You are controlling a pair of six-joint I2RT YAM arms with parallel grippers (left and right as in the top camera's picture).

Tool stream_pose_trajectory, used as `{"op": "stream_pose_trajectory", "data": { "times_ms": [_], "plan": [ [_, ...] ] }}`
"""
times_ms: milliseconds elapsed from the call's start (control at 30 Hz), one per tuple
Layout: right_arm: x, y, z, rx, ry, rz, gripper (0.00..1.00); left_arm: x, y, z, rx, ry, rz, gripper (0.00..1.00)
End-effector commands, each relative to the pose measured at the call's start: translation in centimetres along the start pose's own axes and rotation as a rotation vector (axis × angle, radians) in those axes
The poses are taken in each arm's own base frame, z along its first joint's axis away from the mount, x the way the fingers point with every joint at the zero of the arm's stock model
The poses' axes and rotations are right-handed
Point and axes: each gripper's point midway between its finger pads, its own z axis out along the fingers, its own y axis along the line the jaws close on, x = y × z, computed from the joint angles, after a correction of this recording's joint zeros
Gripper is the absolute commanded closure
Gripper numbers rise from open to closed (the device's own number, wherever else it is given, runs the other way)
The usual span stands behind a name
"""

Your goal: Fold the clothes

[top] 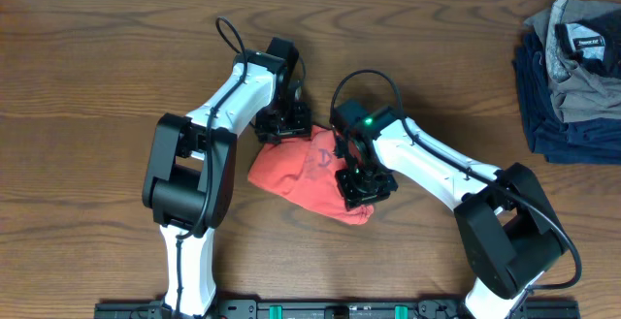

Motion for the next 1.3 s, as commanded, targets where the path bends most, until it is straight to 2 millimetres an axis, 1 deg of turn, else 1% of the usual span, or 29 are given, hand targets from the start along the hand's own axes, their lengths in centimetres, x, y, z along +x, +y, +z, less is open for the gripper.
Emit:
{"op": "stream_pose_trajectory", "data": {
  "times_ms": [0,100,167,233,300,333,367,433,467,567,633,700,800,833,867,933,1000,1067,1133,1200,1267],
  "plan": [
    [-0.6,-2.4,0.4,0.103,-0.034,0.047,0.62,1.8,2.4,2.1,-0.097,0.097,-0.023,0.37],
    [-0.9,-2.4,1.1,0.085,-0.052,0.06,0.6,2.9,3.6,1.7,-0.164,0.134,-0.078,0.37],
    [-1.0,-2.3,1.6,0.074,-0.06,0.067,0.6,3.9,4.5,1.4,-0.21,0.161,-0.175,0.37],
    [-1.2,-2.5,2.0,0.076,-0.073,0.066,0.59,5.2,4.9,1.0,-0.241,0.202,-0.306,0.36],
    [-1.7,-3.3,2.2,0.102,-0.099,0.085,0.59,6.2,4.9,0.7,-0.259,0.235,-0.424,0.35],
    [-2.0,-4.3,2.1,0.144,-0.118,0.118,0.59,6.5,4.8,0.6,-0.261,0.244,-0.466,0.34],
    [-2.4,-6.0,1.8,0.207,-0.145,0.175,0.57,6.7,4.7,0.5,-0.257,0.249,-0.5,0.34],
    [-3.1,-8.5,1.1,0.283,-0.193,0.253,0.54,6.6,4.4,0.4,-0.242,0.245,-0.536,0.33],
    [-3.9,-9.9,0.5,0.302,-0.223,0.287,0.53,6.4,4.3,0.3,-0.237,0.233,-0.546,0.33],
    [-5.6,-13.0,-1.2,0.291,-0.27,0.319,0.53,6.1,4.0,-0.2,-0.227,0.204,-0.579,0.33],
    [-6.2,-14.4,-2.5,0.259,-0.271,0.318,0.54,6.0,3.8,-0.7,-0.219,0.184,-0.605,0.33],
    [-6.3,-15.2,-3.8,0.23,-0.257,0.318,0.56,5.5,3.5,-1.4,-0.199,0.151,-0.611,0.33],
    [-6.1,-15.6,-5.8,0.21,-0.244,0.328,0.57,4.7,2.9,-2.6,-0.16,0.089,-0.608,0.33],
    [-6.1,-15.3,-6.7,0.19,-0.247,0.33,0.56,4.4,2.7,-3.0,-0.145,0.068,-0.602,0.33],
    [-6.4,-14.5,-7.4,0.148,-0.258,0.315,0.56,4.1,2.4,-3.6,-0.129,0.042,-0.595,0.33],
    [-7.4,-11.5,-9.0,0.009,-0.297,0.208,0.55,3.6,2.2,-4.7,-0.111,-0.005,-0.584,0.33],
    [-8.6,-7.6,-10.9,-0.162,-0.352,0.061,0.53,3.4,2.3,-5.7,-0.114,-0.044,-0.576,0.33],
    [-9.0,-5.3,-11.7,-0.261,-0.378,-0.018,0.52,3.5,2.6,-6.2,-0.133,-0.062,-0.566,0.32],
    [-9.2,-4.6,-11.4,-0.274,-0.385,-0.041,0.52,4.0,3.0,-6.2,-0.155,-0.051,-0.569,0.31],
    [-9.5,-4.1,-10.6,-0.277,-0.385,-0.059,0.51,4.4,3.2,-5.9,-0.167,-0.036,-0.566,0.31],
    [-9.7,-3.2,-9.5,-0.296,-0.381,-0.084,0.51,4.8,3.5,-5.5,-0.177,-0.022,-0.57,0.3]
  ]
}}
